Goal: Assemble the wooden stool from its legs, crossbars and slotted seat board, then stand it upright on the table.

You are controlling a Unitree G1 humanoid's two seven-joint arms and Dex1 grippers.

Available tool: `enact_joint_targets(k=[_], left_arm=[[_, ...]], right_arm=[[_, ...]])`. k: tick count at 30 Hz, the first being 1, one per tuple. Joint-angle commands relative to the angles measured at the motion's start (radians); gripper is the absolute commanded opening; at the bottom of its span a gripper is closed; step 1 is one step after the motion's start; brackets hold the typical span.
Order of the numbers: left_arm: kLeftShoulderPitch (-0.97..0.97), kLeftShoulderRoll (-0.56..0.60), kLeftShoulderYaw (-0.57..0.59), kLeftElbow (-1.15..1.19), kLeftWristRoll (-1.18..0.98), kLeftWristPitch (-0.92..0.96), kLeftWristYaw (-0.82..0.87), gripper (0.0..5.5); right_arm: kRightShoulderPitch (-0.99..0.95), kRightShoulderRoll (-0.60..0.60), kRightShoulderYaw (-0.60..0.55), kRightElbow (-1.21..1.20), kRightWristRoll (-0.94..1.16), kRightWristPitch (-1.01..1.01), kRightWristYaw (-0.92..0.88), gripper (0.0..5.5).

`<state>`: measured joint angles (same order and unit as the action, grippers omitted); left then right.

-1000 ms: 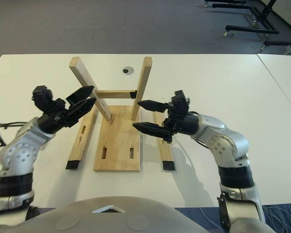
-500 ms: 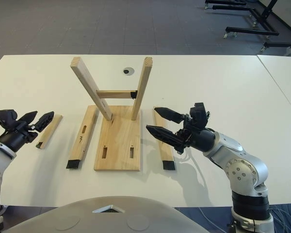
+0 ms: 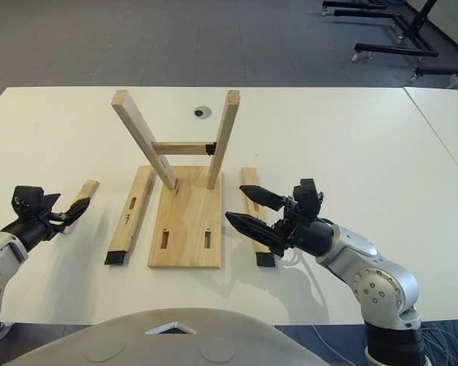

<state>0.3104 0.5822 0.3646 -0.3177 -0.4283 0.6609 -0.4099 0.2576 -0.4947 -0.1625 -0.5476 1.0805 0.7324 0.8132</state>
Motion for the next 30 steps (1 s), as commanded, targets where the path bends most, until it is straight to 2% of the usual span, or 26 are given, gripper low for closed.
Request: enact_joint_targets(k=[1,5,9,16,25,27,30], left_arm=[[0.026,0.032,-0.023,0.063,0.018,0.021,-0.05,4.0],[0.082,0.042,-0.059,0.197,0.053,-0.003,-0.116,4.0],[0.095,0.044,-0.07,0.227,0.057,-0.025,-0.141,4.0],[0.137,0.04,-0.118,0.194,0.068,-0.095,-0.196,2.85],[0.089,0.044,-0.186,0.245,0.117,-0.132,-0.192,1.49],[0.087,0.044,-0.192,0.261,0.124,-0.146,-0.192,1.28],[0.058,0.037,-0.175,0.306,0.138,-0.16,-0.155,1.27]], right_arm=[[-0.011,-0.022,-0.017,0.019,-0.011,-0.016,0.009,5.4],[-0.054,-0.05,-0.039,0.047,-0.02,-0.027,0.016,5.4],[-0.07,-0.063,-0.044,0.053,-0.018,-0.022,0.021,5.4],[-0.079,-0.06,-0.032,0.047,-0.018,-0.02,0.007,5.4],[-0.098,-0.065,-0.013,0.048,-0.018,-0.009,0.004,5.4],[-0.103,-0.069,-0.013,0.049,-0.019,-0.01,0.007,5.4],[-0.109,-0.067,-0.014,0.048,-0.018,-0.014,0.005,5.4]])
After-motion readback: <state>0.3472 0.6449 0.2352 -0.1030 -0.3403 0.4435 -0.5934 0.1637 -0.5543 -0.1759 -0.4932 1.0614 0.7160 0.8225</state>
